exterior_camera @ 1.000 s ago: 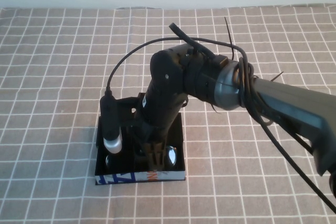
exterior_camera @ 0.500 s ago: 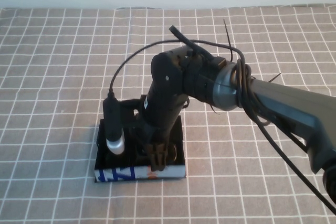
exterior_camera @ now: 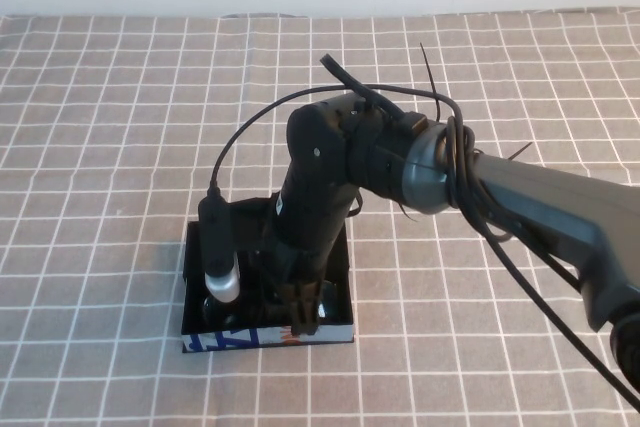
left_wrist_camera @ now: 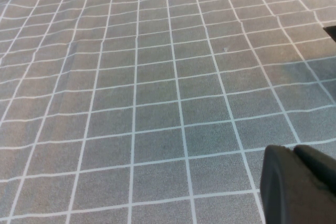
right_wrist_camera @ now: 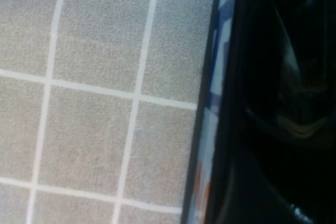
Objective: Take glasses out of glasses case
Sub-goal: Pick up the glasses from the glasses case, then place the glasses on the table
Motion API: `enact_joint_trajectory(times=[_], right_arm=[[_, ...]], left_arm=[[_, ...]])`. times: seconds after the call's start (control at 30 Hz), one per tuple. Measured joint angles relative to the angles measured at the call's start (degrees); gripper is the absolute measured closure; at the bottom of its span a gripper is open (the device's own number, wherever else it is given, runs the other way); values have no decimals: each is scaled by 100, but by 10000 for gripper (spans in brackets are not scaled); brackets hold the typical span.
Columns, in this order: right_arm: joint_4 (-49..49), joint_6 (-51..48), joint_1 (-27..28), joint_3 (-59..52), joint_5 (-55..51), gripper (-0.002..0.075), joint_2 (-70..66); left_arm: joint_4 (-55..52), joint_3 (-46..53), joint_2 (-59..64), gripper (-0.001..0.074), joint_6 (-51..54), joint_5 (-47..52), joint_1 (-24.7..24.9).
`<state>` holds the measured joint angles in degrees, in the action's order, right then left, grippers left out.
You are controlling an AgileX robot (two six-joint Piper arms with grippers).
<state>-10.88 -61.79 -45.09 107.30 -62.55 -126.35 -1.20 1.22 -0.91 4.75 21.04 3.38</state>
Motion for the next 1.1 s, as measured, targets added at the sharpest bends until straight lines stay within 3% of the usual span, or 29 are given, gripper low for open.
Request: enact_joint_trajectory(times=[0.2, 0.3, 0.47, 0.63, 0.87, 1.1], right_arm=[[15, 18, 0, 0, 141, 663, 14], [45, 305, 0, 0, 140, 711, 104], [423, 1472, 0, -43, 140, 718, 580], [1164, 4217, 122, -301, 32, 719, 1505], [1381, 7100, 865, -2220, 466, 720, 2597], [871, 7977, 1443, -3854, 1689, 720, 2858]], left_arm=[[0, 0, 0, 739, 0, 0, 0], [0, 0, 0, 739, 0, 0, 0], [0, 0, 0, 739, 0, 0, 0], [0, 0, 0, 739, 0, 0, 0], [0, 0, 0, 739, 0, 0, 0], [0, 0, 0, 739, 0, 0, 0]])
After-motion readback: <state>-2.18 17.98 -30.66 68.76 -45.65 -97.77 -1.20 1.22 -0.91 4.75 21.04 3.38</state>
